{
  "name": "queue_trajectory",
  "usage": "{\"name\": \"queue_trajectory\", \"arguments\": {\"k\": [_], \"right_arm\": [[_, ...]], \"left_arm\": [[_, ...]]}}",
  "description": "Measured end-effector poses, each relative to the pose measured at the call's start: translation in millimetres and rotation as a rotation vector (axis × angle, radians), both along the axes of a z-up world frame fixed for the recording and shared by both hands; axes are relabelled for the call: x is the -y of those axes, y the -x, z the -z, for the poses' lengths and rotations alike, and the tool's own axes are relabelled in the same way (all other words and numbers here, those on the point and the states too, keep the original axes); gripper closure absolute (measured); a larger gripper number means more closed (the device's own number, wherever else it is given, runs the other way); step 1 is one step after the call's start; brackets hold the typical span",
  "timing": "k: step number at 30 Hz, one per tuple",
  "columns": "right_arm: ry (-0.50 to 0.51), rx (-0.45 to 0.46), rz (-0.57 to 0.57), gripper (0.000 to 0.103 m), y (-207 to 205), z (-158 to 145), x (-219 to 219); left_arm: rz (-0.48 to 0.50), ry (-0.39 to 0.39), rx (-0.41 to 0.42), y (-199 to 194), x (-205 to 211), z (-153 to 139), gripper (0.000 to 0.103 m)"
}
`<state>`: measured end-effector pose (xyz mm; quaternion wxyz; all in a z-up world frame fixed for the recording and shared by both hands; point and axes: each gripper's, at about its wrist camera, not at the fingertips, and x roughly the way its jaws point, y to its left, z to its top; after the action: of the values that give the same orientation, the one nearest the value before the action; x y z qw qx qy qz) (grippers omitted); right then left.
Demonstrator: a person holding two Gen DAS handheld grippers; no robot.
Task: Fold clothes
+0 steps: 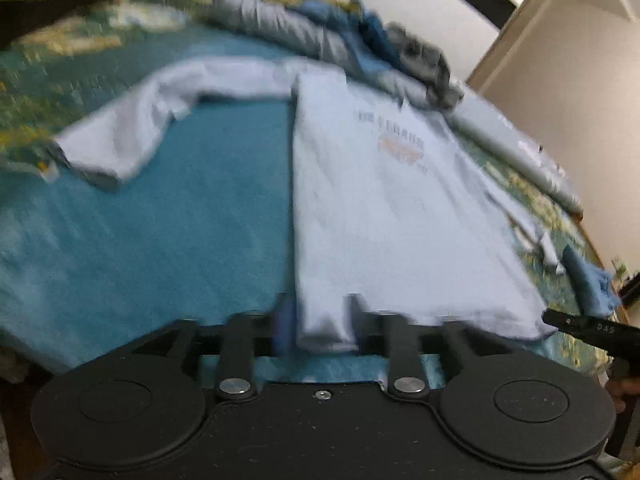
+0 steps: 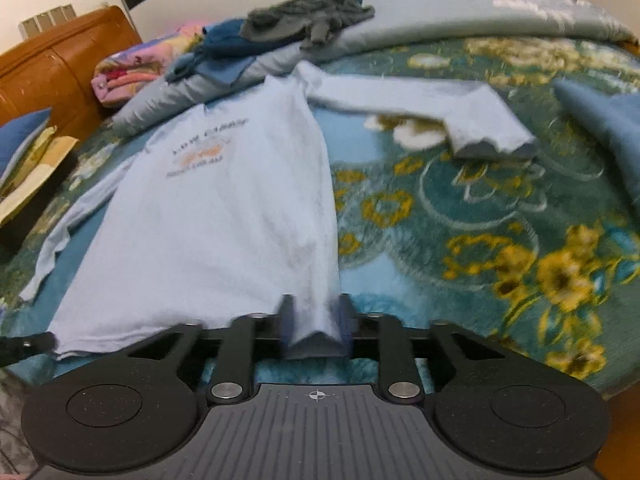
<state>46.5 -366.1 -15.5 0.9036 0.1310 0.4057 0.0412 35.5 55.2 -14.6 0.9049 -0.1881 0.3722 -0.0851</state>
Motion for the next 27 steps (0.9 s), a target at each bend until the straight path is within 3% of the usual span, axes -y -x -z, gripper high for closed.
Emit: {"name": "queue_trajectory", "arguments": {"k": [2, 4, 7, 10, 13, 14, 16, 17, 20, 27], "right_arm": [[0.018, 0.03, 0.026, 0.073, 4.9, -8.6, 4.4], [0.017, 0.052, 0.049, 0.071, 7.6, -14.9, 8.6], [0.009, 0.073, 0.069, 0.068, 8.3, -21.1, 11.8], [0.02, 0.07, 0.058, 0.066, 3.8, -21.3, 7.1], [0.023, 0.062, 0.043, 0.066, 0.5, -20.2, -0.9], [0.023, 0.06, 0.038, 0.066, -0.7, -20.2, -3.2], [0.027, 0.06, 0.03, 0.066, -3.3, -21.0, -7.2], [0.031, 0.06, 0.028, 0.065, -4.1, -21.4, -8.7], [0.038, 0.056, 0.026, 0.065, -6.5, -22.8, -11.0], [0.061, 0.042, 0.033, 0.065, -11.7, -21.7, -7.8]], "left_arm": [[-0.106, -0.007, 0.049, 2.2, -21.0, -7.6, 0.053], [-0.269, 0.01, 0.038, -2.7, -48.8, -6.2, 0.05], [-0.443, 0.135, -0.019, -14.1, -87.1, 8.3, 0.051], [-0.495, 0.228, -0.037, -26.4, -100.3, 20.1, 0.051], [-0.539, 0.314, -0.001, -32.8, -104.6, 26.6, 0.051], [-0.568, 0.349, 0.005, -33.9, -106.2, 29.2, 0.053], [-0.645, 0.397, 0.017, -35.3, -109.6, 33.3, 0.075], [-0.688, 0.398, 0.027, -35.3, -112.6, 33.5, 0.101], [-0.794, 0.381, 0.059, -36.8, -123.5, 30.9, 0.101], [-0.876, 0.217, 0.157, -62.4, -179.9, -12.6, 0.102]]}}
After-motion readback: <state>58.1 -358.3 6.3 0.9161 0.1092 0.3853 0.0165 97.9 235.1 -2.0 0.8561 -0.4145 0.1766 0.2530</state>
